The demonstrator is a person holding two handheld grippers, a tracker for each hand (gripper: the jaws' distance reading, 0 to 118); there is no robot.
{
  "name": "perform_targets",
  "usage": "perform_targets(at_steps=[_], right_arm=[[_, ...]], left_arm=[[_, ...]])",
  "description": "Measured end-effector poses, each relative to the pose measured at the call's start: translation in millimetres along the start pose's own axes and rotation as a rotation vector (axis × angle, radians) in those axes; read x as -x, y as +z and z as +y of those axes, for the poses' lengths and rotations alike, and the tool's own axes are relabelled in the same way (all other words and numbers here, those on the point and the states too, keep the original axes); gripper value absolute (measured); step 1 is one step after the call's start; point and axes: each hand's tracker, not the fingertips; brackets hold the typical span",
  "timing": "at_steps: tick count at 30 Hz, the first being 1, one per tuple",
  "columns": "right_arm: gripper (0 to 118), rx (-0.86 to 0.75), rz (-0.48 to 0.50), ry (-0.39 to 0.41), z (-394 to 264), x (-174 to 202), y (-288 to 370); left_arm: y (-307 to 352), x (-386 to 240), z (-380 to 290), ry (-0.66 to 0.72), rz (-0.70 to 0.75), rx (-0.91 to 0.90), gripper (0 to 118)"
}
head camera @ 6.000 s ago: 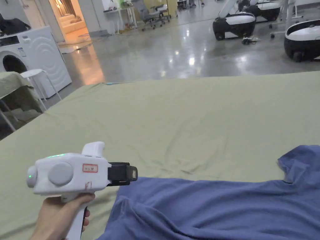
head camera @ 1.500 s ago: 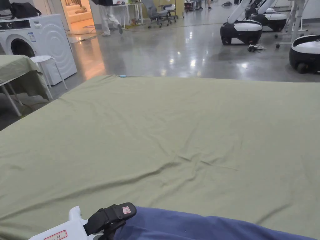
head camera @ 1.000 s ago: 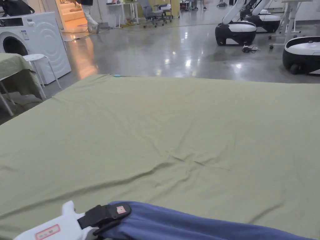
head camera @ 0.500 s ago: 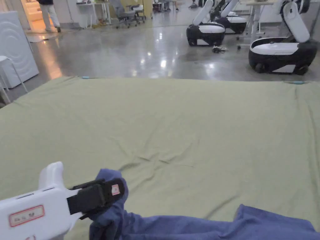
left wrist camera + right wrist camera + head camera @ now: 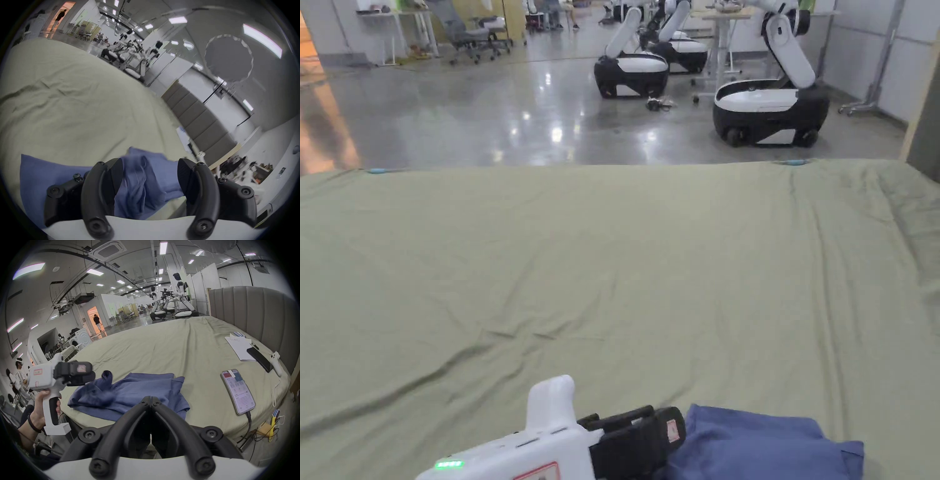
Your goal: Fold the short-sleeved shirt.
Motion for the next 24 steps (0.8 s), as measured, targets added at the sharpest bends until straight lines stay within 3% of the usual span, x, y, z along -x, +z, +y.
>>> perform_targets(at_steps=[3,5,6,7,11,15,16,18,22,24], right_arm=[[0,-0.001,0.007,-0.027,-2.5,-4.9,-3.1],[0,0.002,0.01,-0.036,-2.7,-4.9,-4.8],[0,0.002,0.011,-0.036,-5.4,-8.7,-5.5],[0,0.002,0.011,-0.035,-6.0,-8.6,-5.5],[0,0.015,0.011,-0.026,-8.3,-5.7,-4.8],[0,0.034,0.003,-0.018,-9.3,0.3,-3.7],[0,0.038,0.004,-0.019,-10.0,0.5,-4.3],[0,0.046,0.009,-0.022,-12.9,-1.4,-6.4],[0,0.053,0.021,-0.014,-13.8,2.5,-11.8],[0,0.06,0.043,-0.021,-14.1,3.8,-17.3]], left_arm=[[7.2,4.6,3.7,0.035,-0.017,-0.031,68],[3.9,12.3,-5.3,0.084,0.05,-0.001,56],[-1.6,17.5,-11.4,0.103,0.072,0.042,35],[-12.8,18.1,-19.2,0.124,0.071,0.068,6],[-53.3,26.0,-56.7,0.159,0.105,0.237,5],[-54.4,26.3,-59.9,0.146,0.088,0.196,5],[-52.7,27.3,-58.5,0.147,0.085,0.197,10],[-39.0,26.6,-50.4,0.138,0.05,0.179,43],[26.0,26.2,-24.6,0.065,0.011,-0.026,68],[61.8,32.5,-18.8,0.107,0.053,-0.112,68]])
